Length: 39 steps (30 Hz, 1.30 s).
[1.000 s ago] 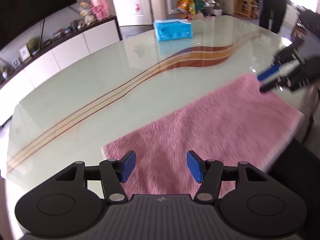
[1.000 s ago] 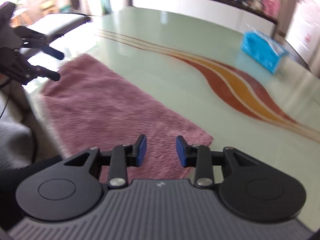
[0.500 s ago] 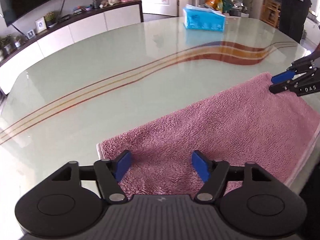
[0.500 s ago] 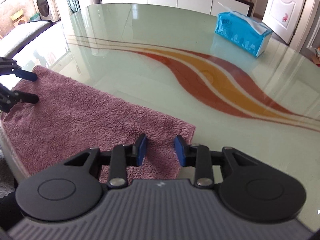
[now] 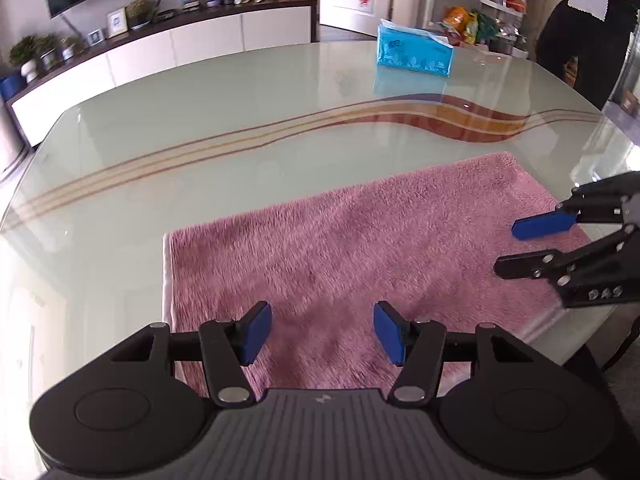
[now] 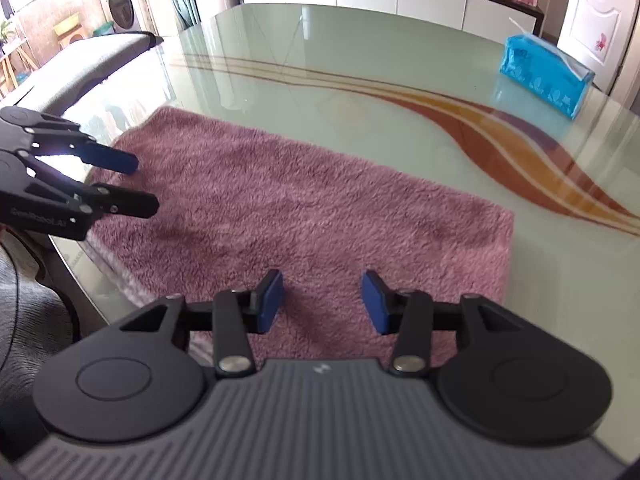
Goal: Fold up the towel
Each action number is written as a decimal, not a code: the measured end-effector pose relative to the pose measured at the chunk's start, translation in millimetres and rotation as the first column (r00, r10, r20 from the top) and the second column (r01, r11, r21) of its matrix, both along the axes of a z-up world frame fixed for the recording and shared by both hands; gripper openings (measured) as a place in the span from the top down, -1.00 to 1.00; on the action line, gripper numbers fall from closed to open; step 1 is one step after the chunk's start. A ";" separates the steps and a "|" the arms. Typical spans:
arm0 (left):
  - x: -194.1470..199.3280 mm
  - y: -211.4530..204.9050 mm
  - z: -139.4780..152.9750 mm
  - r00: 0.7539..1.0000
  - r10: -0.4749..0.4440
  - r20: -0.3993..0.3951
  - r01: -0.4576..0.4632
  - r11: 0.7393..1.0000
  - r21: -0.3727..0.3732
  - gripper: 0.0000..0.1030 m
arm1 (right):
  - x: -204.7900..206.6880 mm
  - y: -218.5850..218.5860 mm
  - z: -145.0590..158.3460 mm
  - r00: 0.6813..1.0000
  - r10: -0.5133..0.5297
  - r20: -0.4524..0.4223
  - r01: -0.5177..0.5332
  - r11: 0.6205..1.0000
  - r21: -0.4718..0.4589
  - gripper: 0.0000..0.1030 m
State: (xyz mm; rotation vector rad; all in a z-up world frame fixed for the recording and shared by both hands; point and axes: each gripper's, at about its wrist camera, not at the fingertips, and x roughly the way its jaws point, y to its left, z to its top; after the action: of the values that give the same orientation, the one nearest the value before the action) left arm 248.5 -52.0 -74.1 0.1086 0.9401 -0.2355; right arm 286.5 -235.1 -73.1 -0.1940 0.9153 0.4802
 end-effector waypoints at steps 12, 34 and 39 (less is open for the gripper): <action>-2.9 -0.1 -12.2 0.999 0.046 -0.029 -0.045 0.998 0.037 -0.26 | 3.8 9.6 -9.1 1.000 -0.012 0.013 0.012 1.000 -0.018 -0.35; 4.0 -2.0 -11.7 0.996 0.048 -0.074 -0.044 0.997 0.060 -0.30 | 11.0 17.5 -7.5 0.999 0.013 -0.038 -0.016 0.998 -0.066 -0.43; 4.4 -2.0 -12.1 0.996 0.046 -0.077 -0.041 0.997 0.061 -0.31 | 12.6 18.2 -7.2 0.999 0.015 -0.044 -0.018 0.997 -0.070 -0.43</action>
State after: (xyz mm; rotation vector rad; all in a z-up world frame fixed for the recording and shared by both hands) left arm 252.9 -54.0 -86.2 0.1341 1.0265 -0.1726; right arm 299.1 -216.9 -80.3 -0.2564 0.9746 0.4690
